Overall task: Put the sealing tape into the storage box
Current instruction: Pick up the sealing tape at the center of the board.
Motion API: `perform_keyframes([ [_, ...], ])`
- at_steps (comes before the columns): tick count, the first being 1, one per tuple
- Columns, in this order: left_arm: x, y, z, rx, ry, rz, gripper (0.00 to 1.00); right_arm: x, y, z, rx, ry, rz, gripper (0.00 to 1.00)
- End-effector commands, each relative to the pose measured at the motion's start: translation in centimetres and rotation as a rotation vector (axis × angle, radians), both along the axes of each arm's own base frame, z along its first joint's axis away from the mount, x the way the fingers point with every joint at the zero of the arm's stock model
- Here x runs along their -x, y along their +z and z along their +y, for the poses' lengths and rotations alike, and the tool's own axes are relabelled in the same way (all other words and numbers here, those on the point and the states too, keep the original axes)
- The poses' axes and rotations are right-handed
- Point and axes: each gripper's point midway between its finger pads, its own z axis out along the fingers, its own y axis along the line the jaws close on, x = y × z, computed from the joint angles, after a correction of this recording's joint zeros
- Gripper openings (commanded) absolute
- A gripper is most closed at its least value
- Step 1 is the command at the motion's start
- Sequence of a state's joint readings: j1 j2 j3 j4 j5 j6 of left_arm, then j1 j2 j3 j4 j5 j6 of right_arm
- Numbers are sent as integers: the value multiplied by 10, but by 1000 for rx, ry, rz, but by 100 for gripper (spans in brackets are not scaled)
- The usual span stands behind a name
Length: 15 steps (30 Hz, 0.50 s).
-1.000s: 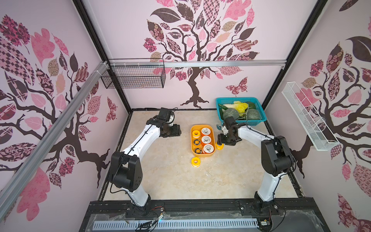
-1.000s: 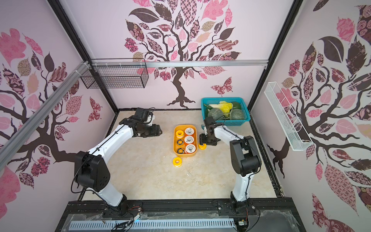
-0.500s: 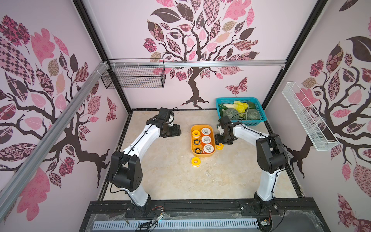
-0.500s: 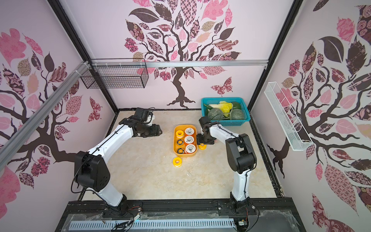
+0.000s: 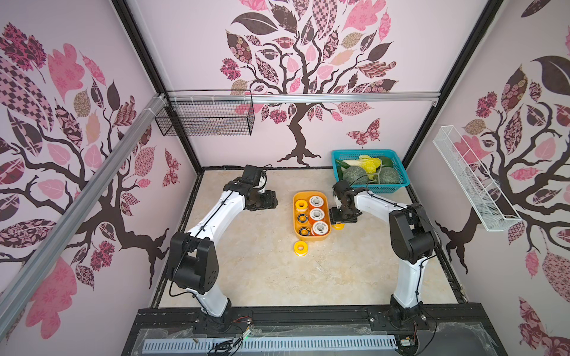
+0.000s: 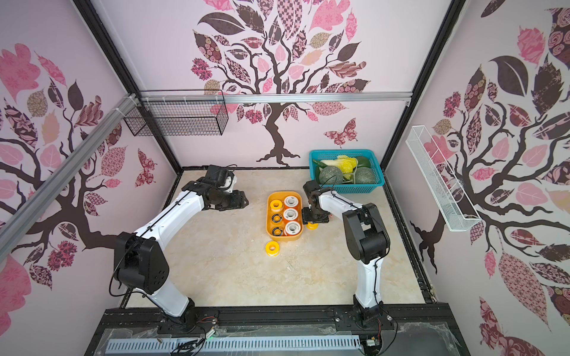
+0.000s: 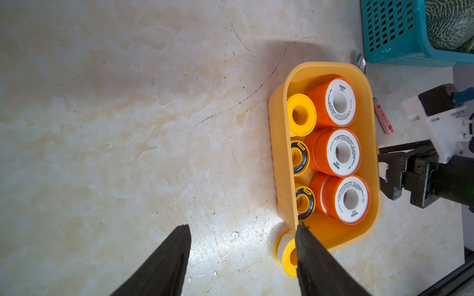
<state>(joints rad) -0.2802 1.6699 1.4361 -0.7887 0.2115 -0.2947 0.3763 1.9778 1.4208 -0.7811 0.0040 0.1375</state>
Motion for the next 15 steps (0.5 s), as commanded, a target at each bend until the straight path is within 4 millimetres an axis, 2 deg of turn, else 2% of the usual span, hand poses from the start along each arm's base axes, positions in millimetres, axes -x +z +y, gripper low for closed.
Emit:
perform_keyframes([
  [1,-1,6,1,9,-2,-20,69,-8,3,13,-26,20,-15,72],
  [15,-1,4,1,10,-2,-11,69,-11,0,9,-7,-14,-29,66],
])
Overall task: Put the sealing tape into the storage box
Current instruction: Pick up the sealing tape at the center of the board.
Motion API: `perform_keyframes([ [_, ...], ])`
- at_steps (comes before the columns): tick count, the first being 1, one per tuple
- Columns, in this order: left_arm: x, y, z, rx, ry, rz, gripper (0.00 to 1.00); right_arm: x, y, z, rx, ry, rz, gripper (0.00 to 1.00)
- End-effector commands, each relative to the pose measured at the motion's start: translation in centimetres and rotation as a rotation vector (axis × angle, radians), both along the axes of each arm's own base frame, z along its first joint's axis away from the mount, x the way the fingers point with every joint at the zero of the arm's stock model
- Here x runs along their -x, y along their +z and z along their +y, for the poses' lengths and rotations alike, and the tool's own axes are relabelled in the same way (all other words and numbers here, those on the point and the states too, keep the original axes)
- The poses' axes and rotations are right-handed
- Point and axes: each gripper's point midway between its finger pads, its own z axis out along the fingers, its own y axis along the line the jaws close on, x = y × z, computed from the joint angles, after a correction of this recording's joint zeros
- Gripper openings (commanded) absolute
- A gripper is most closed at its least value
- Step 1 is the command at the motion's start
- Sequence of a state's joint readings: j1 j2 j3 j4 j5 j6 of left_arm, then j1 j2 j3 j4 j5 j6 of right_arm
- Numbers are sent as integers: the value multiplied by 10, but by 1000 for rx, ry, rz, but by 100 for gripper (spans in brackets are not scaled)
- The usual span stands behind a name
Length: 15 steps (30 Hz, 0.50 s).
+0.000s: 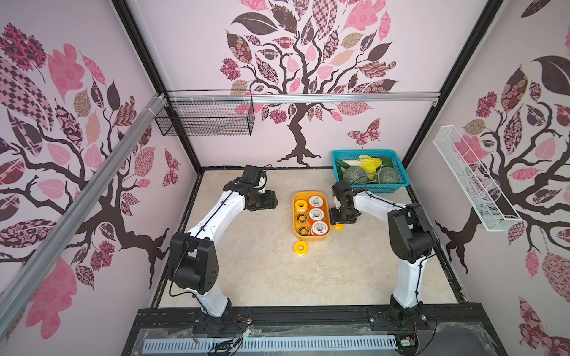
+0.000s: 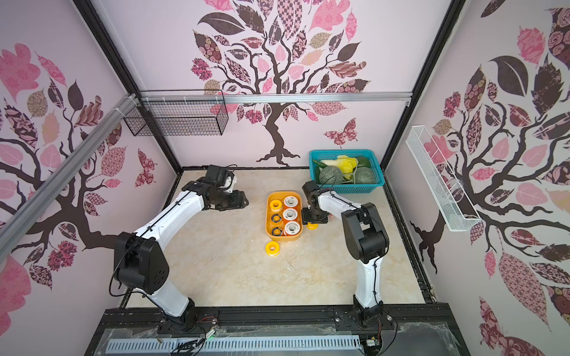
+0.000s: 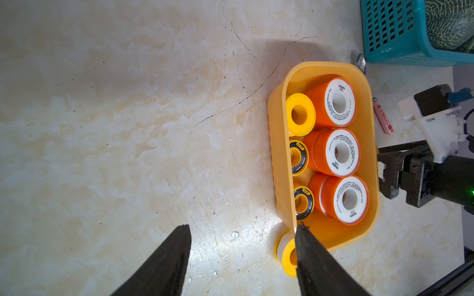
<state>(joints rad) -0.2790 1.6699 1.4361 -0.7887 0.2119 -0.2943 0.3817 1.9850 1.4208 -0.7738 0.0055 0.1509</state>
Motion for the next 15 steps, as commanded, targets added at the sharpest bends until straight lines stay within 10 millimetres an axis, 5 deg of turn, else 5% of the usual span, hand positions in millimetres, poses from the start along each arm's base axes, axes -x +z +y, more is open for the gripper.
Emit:
perform_keyframes([
  [1,-1,3,1,9,-2,-10,69,-11,3,6,-3,-8,-32,66],
  [15,-1,2,0,9,-5,-5,69,-13,27,-14,-92,-88,-82,62],
])
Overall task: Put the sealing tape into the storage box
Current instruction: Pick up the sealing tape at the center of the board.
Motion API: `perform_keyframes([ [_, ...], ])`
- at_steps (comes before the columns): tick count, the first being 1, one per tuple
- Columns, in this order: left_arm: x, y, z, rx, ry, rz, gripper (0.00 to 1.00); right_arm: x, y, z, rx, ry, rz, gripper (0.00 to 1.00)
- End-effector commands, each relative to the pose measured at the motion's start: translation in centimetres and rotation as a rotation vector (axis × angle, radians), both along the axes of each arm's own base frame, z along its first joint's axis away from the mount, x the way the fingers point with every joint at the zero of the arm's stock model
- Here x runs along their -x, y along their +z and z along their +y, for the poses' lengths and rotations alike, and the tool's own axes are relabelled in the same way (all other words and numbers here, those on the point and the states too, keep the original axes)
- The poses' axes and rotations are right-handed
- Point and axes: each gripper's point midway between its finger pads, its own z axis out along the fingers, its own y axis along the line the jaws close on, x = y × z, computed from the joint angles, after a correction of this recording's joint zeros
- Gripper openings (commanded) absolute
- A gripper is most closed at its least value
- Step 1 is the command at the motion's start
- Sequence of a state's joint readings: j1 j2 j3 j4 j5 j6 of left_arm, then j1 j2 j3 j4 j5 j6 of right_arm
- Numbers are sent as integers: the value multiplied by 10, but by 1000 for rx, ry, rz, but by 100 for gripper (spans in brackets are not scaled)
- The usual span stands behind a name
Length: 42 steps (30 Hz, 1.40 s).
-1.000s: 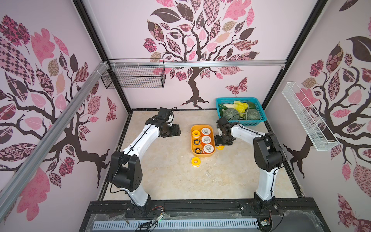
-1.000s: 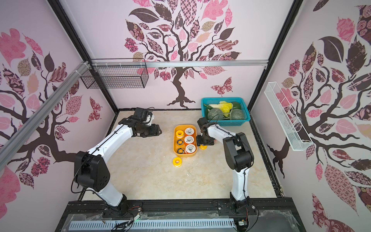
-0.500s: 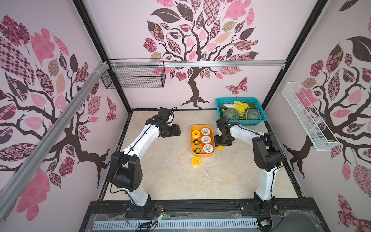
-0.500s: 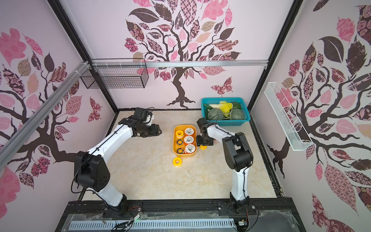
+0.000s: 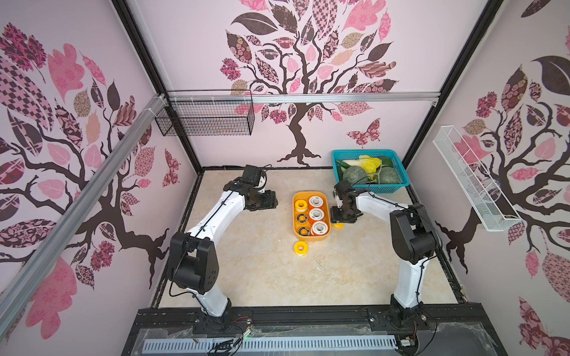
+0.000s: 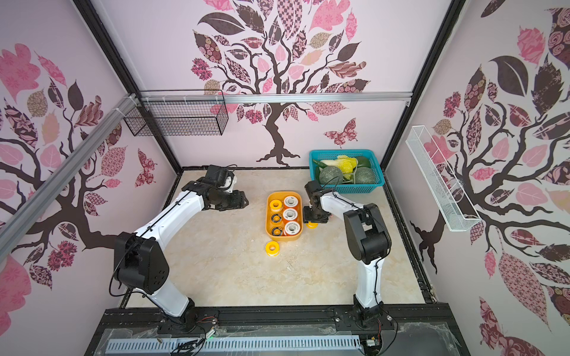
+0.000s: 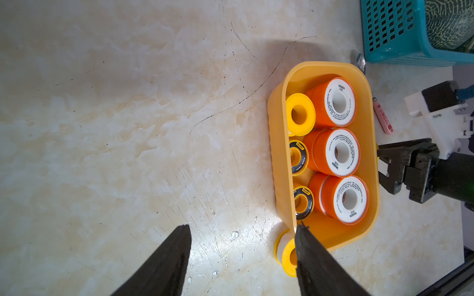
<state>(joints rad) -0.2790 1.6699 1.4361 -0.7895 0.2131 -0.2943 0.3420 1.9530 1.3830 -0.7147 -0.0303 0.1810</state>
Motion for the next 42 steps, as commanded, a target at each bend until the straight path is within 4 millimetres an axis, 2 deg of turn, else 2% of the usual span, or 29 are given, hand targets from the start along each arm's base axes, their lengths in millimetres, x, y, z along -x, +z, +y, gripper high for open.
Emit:
perform_keyframes([
  [1,-1,2,0,11,-6,-4,69,-5,24,-8,-36,-34,-51,62],
  [6,1,-6,-9,56,-21,33,69,-5,36,-18,-56,-52,-68,62],
  [13,6,-38,-30,145,-16,146,65,-5,56,-16,-95,-45,-93,62],
  [18,14,-58,-52,125,-44,181,61,-5,69,-5,-158,-23,-96,62],
  [24,21,-71,-75,134,-92,203,51,-5,85,7,-229,5,-107,62],
  [30,23,-82,-81,148,-94,233,39,-4,97,14,-265,23,-114,62],
  [33,23,-87,-83,158,-95,248,36,-4,103,20,-297,41,-116,62],
  [35,23,-89,-86,170,-100,256,27,-2,107,27,-311,63,-112,62],
  [42,24,-93,-92,203,-109,278,22,-2,110,53,-312,128,-104,62],
])
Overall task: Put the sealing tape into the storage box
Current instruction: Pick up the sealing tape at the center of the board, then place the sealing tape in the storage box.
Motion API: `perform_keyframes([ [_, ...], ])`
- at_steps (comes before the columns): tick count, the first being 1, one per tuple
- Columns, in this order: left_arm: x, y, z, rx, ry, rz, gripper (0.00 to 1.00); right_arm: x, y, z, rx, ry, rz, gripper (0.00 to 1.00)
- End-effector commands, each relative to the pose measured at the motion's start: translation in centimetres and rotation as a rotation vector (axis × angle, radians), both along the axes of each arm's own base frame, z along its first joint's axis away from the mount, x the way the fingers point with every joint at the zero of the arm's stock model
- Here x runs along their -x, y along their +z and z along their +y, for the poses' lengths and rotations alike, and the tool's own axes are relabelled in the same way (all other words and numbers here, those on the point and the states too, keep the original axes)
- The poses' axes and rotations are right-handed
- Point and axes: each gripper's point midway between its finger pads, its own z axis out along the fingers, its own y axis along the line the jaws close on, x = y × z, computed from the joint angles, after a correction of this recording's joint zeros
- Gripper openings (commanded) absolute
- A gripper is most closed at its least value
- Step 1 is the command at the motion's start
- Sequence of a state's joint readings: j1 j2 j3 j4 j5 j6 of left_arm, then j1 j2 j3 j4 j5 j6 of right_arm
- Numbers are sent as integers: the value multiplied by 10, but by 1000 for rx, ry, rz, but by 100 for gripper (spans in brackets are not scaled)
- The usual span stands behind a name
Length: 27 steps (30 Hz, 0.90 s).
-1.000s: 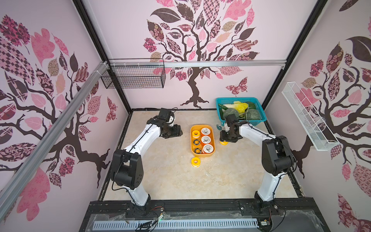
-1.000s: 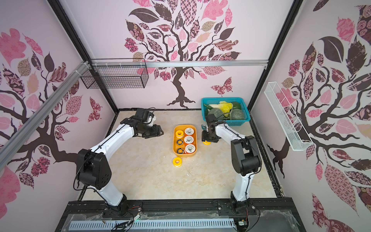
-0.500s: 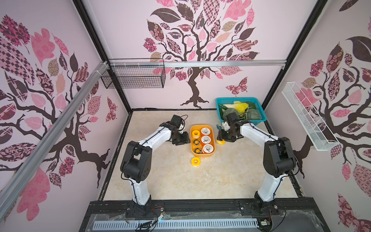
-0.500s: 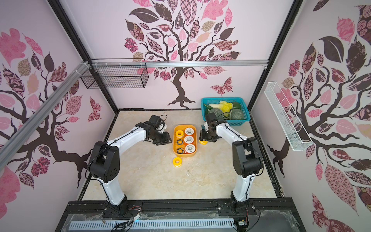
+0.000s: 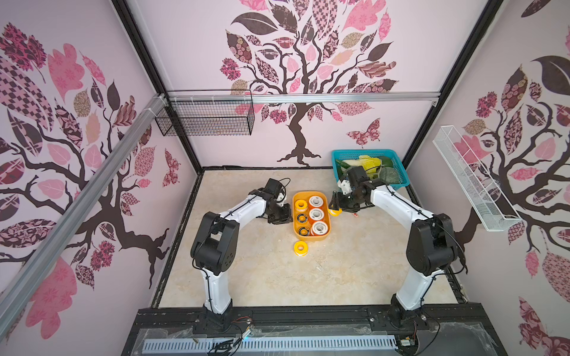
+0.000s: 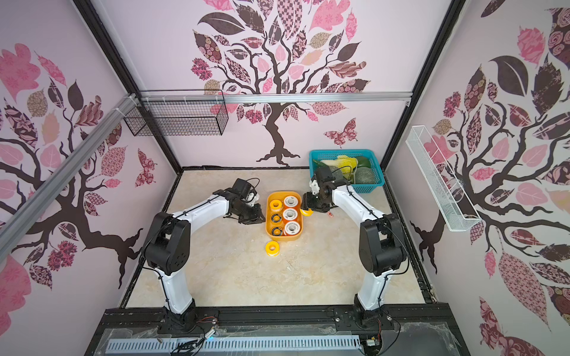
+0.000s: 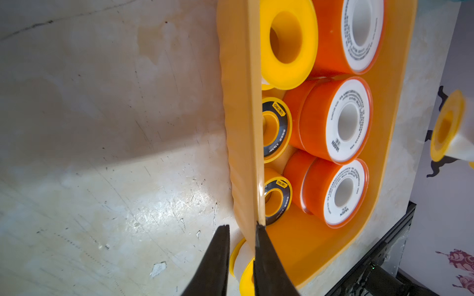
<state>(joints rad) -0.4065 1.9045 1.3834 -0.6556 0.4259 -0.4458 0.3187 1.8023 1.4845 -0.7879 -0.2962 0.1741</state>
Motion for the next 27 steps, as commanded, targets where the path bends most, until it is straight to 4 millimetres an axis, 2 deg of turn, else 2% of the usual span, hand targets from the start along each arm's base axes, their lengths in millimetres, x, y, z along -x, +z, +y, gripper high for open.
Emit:
perform_keyframes([
  [1,0,-3,-6,34,-11,5,22,0,14,20,-21,55,-19,62],
  [15,1,-4,-8,45,-15,16,20,-3,11,79,-2,181,-14,63],
  [27,1,-6,-7,37,-17,24,19,2,-8,115,23,267,22,62],
])
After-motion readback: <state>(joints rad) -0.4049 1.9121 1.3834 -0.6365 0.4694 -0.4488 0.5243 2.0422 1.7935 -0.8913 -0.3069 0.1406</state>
